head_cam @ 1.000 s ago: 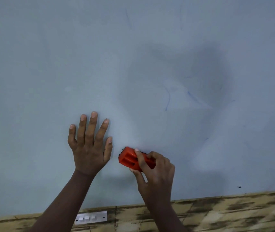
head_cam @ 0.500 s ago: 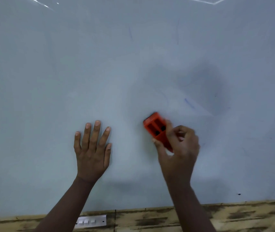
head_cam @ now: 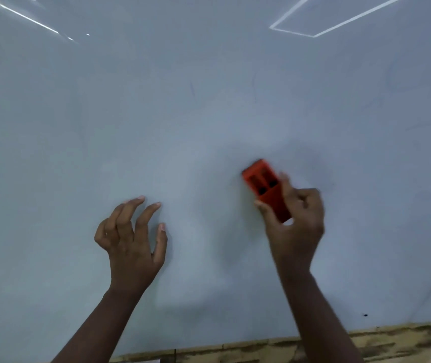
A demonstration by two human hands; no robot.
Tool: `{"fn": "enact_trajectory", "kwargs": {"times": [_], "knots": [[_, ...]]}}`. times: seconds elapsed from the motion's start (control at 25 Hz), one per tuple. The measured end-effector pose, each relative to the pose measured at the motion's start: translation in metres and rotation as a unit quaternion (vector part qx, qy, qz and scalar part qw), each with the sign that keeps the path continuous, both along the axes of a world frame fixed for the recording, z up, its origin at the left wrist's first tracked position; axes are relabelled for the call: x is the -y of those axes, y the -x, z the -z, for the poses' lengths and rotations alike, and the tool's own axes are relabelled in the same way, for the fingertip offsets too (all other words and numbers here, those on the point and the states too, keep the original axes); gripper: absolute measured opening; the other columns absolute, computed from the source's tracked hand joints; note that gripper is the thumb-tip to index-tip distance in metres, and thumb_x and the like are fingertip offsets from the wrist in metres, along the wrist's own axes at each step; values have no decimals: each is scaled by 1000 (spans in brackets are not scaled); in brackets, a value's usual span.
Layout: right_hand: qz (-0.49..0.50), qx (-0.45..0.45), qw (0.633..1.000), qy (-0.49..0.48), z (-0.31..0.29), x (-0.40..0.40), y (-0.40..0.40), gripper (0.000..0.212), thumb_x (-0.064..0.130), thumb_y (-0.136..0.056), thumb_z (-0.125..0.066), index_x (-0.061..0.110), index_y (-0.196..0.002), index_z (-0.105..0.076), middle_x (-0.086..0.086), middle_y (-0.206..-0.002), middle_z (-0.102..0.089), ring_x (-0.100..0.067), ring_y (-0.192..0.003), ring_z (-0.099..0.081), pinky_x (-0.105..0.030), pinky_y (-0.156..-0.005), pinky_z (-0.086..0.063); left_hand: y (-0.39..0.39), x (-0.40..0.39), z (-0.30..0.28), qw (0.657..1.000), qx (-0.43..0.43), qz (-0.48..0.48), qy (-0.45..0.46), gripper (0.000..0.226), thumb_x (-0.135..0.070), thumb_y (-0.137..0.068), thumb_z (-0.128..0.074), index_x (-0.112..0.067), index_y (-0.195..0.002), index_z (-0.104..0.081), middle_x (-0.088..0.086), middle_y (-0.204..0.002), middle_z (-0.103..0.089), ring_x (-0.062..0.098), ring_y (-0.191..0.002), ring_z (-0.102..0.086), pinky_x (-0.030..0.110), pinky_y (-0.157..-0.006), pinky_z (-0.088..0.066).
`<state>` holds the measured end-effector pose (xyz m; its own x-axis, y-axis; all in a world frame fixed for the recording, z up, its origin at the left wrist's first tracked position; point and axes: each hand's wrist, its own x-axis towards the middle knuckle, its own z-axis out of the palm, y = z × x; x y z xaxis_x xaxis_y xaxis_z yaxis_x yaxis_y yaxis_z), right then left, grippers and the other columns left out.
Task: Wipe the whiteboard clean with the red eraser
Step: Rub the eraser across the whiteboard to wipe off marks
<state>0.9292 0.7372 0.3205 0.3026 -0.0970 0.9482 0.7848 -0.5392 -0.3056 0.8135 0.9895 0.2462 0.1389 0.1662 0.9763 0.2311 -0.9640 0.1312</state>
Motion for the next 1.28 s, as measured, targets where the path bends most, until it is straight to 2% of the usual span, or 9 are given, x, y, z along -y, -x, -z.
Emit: {"fn": "enact_trajectory", "kwargs": {"times": [0.12,0.2,0.28,0.44,0.56,0.8,0.88,1.08,1.28], "knots": [[-7,-38,993,-108,-24,18,-15,69,31,-82,-88,21,-145,-62,-4,-103,-49,-24,-89,-56,-30,-83,-54,0,-4,-45,1000,26,7,13,41,-27,-99,-59,-16,-138,-60,9,-154,-44,33,-150,-37,53,-111,-25],[-22,-37,993,-107,-18,7,-10,64,29,-82,-88,15,-141,-65,-4,-99,-48,-24,-87,-54,-34,-82,-54,1,-9,-75,999,43,6,18,45,-23,-95,-60,-15,-139,-60,11,-156,-43,32,-154,-31,53,-112,-23],[-36,11,999,-7,0,-15,4,57,29,-82,-86,12,-134,-71,-7,-95,-52,-27,-85,-52,-44,-76,-50,0,-15,-101,998,58,0,5,50,-22,-93,-60,-15,-143,-58,13,-159,-42,32,-156,-28,54,-113,-23],[-56,80,980,171,17,-36,20,57,37,-82,-87,21,-134,-71,-4,-98,-57,-19,-88,-50,-41,-70,-47,-7,-21,-133,998,44,-4,-40,64,-29,-99,-54,-13,-159,-43,16,-171,-27,34,-162,-17,56,-122,-18],[-35,109,978,176,-8,-18,9,58,40,-83,-85,24,-136,-69,-4,-101,-59,-23,-88,-54,-42,-71,-48,-11,-26,-132,997,20,-25,-65,67,-31,-104,-47,-11,-166,-31,18,-175,-20,34,-164,-13,62,-127,-15],[-11,21,999,-41,-76,6,-14,65,36,-83,-87,17,-141,-65,-3,-100,-53,-25,-87,-56,-38,-77,-53,-15,-30,-128,996,22,-28,-78,67,-30,-105,-47,-9,-166,-30,18,-174,-20,34,-163,-17,62,-129,-12],[-6,57,998,6,-71,-13,-2,61,34,-84,-87,16,-139,-67,-5,-97,-54,-26,-86,-54,-41,-76,-51,-16,-30,-127,996,24,-27,-81,67,-31,-105,-47,-9,-166,-30,18,-174,-20,34,-163,-17,62,-129,-12],[-39,147,959,240,-43,-58,28,58,37,-84,-85,18,-137,-69,-7,-99,-61,-25,-85,-55,-42,-68,-48,-15,-31,-127,996,20,-20,-83,67,-31,-105,-48,-8,-166,-30,18,-174,-20,34,-163,-16,63,-129,-14],[-28,151,975,159,-87,-38,13,61,44,-84,-85,21,-138,-68,-6,-99,-60,-28,-84,-56,-42,-70,-50,-15,-32,-122,996,29,-18,-87,66,-29,-103,-50,-8,-164,-34,19,-173,-24,34,-163,-18,61,-129,-14]]}}
